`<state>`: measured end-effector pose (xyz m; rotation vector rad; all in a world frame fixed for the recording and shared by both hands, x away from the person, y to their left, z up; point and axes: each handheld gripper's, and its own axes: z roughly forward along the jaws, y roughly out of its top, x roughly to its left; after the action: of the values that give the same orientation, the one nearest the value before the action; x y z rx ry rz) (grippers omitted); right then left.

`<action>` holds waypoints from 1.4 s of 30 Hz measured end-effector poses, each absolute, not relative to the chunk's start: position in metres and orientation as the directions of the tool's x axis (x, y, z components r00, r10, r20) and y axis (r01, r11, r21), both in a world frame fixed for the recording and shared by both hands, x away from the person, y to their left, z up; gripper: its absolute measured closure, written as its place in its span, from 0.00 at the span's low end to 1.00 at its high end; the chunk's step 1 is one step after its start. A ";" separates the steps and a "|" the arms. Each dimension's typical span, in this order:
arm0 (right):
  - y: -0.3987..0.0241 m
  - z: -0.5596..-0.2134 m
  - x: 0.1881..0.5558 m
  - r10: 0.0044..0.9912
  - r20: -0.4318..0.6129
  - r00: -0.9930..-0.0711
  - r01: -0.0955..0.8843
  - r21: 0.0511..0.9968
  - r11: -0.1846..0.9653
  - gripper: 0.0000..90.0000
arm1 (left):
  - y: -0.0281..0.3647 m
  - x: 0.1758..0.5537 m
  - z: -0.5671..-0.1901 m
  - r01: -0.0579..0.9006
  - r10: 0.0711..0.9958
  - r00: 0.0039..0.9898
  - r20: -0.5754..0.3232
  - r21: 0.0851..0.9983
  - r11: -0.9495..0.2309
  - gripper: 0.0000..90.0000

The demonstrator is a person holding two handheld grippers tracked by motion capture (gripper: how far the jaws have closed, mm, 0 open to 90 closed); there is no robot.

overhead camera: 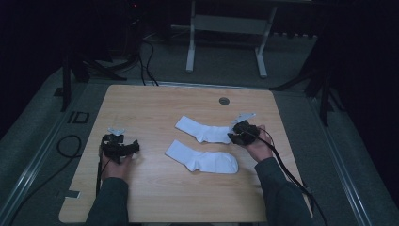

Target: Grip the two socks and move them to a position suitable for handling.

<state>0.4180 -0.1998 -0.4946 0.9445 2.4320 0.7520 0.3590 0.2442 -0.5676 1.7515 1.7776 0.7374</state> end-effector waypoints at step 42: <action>-0.153 -0.540 0.441 0.645 -0.159 -0.748 0.487 0.528 0.696 0.92 | 0.244 0.359 -0.568 0.709 1.000 -0.017 0.003 0.705 0.010 0.16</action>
<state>0.4412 -0.1527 -0.5405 0.8891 2.5744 0.6638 0.3591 0.2442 -0.5676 1.7509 1.7780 0.7375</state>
